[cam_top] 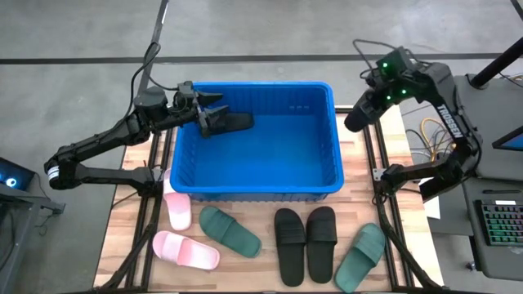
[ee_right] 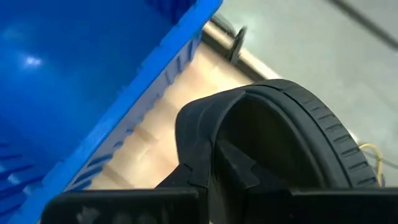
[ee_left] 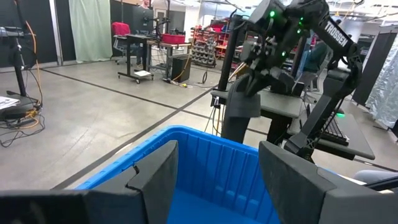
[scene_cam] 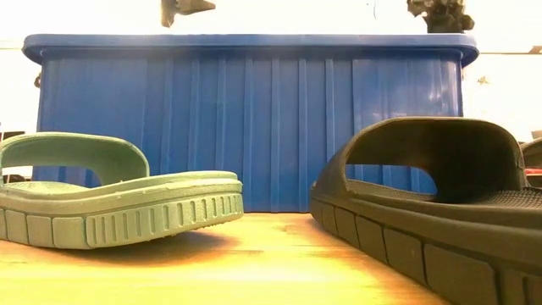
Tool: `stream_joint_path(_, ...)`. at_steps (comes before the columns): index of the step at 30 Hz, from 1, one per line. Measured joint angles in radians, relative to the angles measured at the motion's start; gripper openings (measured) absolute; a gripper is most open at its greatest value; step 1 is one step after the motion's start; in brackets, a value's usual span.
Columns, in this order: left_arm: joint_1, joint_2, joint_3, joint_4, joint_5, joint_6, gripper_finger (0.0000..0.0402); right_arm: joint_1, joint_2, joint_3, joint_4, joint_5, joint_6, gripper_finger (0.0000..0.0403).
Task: Pick and place slides into bin
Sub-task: Put the black slide into the blue container
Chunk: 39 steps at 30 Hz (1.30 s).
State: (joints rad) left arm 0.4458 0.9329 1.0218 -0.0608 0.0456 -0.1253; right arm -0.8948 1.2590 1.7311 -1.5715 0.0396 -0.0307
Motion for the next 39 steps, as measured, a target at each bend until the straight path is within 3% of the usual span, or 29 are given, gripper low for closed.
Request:
stream_joint_path(13, 0.0, 0.0, 0.0, 0.0, -0.002, 0.0, 0.0209, 0.0, 0.001, 0.267, 0.002, -0.009, 0.028, 0.0008)
stream_joint_path(21, 0.0, 0.012, 0.0, 0.005, -0.003, -0.01, 0.0209, 0.001, 0.001, 0.377, 0.157, -0.239, 0.08, 0.0008)
stream_joint_path(27, -0.001, 0.045, 0.0, 0.093, 0.003, -0.096, 0.0209, 0.002, 0.001, 0.366, 0.351, -0.382, 0.166, 0.0008)
stream_joint_path(39, -0.002, 0.164, 0.0, 0.481, 0.153, -0.333, 0.0209, 0.198, 0.007, 0.175, 0.782, -0.353, 0.311, 0.0008)
